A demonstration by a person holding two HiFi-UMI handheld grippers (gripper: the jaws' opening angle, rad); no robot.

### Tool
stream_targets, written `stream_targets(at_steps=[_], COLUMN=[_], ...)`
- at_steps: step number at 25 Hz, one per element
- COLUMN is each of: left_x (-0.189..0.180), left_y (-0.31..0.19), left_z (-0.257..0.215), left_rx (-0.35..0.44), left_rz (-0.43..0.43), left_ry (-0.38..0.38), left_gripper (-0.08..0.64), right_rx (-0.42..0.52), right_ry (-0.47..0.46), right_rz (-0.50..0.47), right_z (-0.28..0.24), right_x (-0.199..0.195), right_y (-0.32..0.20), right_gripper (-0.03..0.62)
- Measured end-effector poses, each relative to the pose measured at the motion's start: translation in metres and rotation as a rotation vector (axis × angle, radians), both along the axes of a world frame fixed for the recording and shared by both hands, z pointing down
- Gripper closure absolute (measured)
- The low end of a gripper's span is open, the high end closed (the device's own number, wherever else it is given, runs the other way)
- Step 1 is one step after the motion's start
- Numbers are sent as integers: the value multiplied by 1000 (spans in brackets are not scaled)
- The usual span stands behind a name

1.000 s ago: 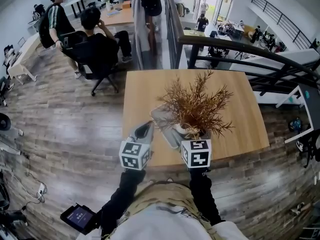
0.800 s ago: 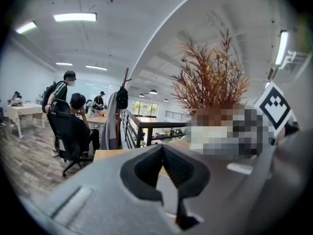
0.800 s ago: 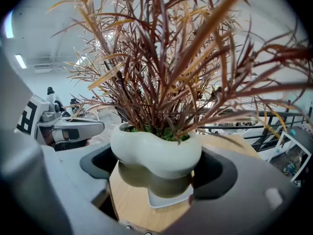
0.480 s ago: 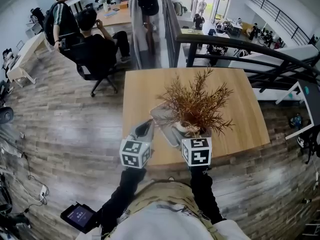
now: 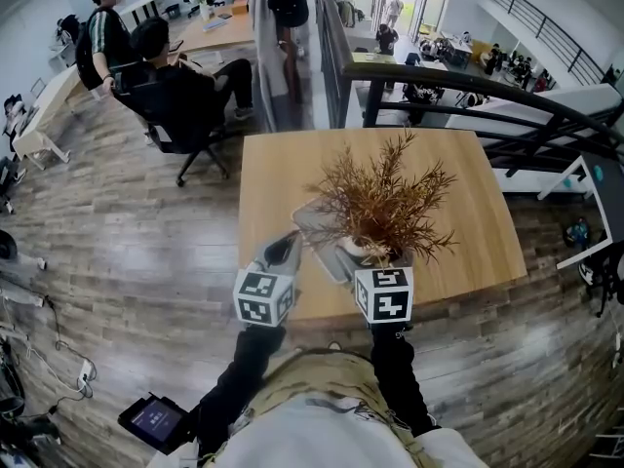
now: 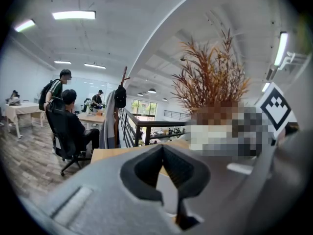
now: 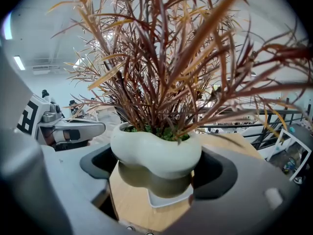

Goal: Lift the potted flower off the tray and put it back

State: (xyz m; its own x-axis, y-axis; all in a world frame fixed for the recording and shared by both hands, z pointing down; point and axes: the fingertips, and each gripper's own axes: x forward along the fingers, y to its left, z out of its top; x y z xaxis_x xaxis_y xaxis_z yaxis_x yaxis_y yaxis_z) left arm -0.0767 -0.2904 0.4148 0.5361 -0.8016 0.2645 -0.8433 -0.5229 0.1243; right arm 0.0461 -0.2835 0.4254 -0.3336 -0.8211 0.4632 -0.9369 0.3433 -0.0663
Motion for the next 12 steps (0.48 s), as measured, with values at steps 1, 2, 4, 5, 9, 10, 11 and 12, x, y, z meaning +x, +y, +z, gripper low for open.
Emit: stream_targets(at_steps=[1,2,4,5,9,10,11,12], left_x=[-1,-2,-3,-2,-3,-3,-2,-1], left_y=[0,-1,-2,-2,-3,-1,0,1], left_z=[0,0,0,0,3,3,4,3], left_rx=[-1,-1,-1,-1,2,2,2,2], left_rz=[-2,-4,-7,-8,-11,-11,-11,-11], left_ry=[1,2,5,5,7,8,9,9], left_gripper=[558,558,558,558,558,558,558,558], right_rx=[3,5,4,3,9,11,13,15], right_ry=[-3,-4,-2,-1,0,0,0,0], right_rz=[1,2,0,0,-2,-3,-4,-5], right_z=[-2,-3,-3,-2,-1,-1,-1,-2], right_x=[-1,-1,-1,-1,-3,-3,-2,-2], right_y=[-1,-1,-2,-3,-3,-1,0,1], right_gripper=[114,114,114,114,114,114,114,114])
